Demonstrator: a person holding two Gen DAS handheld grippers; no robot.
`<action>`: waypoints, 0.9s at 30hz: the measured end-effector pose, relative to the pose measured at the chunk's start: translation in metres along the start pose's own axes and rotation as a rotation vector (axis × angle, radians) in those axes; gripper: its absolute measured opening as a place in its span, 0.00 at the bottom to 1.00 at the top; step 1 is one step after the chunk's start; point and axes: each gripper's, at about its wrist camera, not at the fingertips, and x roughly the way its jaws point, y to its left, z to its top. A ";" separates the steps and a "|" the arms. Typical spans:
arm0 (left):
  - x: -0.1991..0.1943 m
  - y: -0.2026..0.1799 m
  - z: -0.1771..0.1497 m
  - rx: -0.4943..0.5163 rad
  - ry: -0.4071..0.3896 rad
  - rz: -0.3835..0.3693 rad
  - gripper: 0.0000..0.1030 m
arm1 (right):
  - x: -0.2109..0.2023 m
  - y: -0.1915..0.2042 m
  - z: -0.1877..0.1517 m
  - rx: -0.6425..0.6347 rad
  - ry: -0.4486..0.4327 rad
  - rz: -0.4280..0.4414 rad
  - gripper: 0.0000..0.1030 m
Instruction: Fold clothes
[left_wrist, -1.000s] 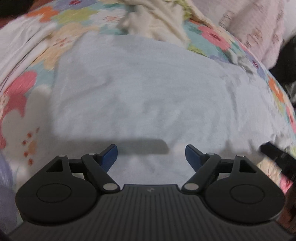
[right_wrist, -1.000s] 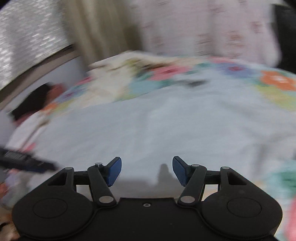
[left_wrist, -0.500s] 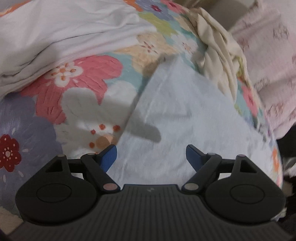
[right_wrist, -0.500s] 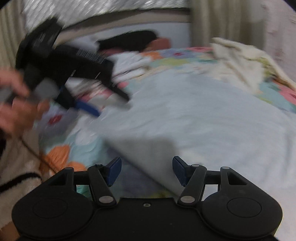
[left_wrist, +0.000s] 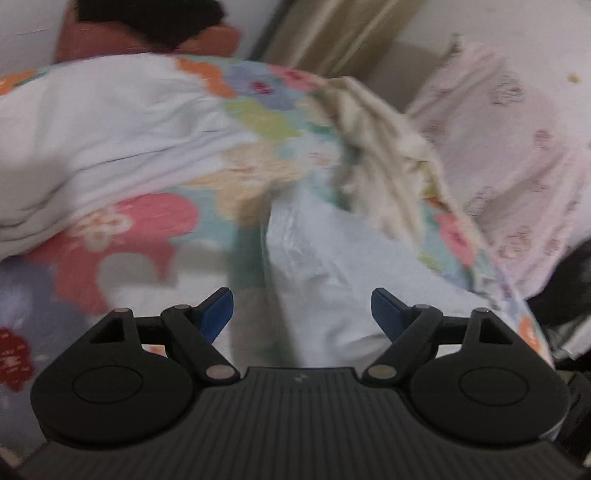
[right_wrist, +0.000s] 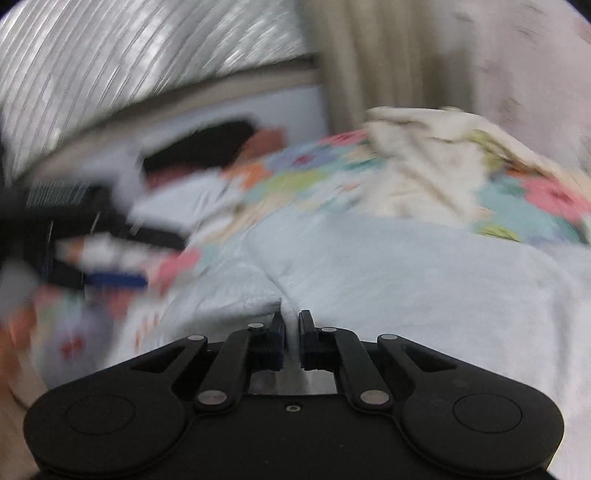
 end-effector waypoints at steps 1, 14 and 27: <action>0.002 -0.005 -0.002 0.017 0.002 -0.020 0.79 | -0.011 -0.011 0.005 0.034 -0.034 -0.031 0.07; 0.065 -0.136 -0.080 0.355 0.211 -0.380 0.79 | -0.109 -0.156 -0.057 0.558 -0.061 -0.453 0.05; 0.084 -0.167 -0.143 0.689 0.281 -0.252 0.79 | -0.114 -0.159 -0.063 0.359 0.036 -0.523 0.43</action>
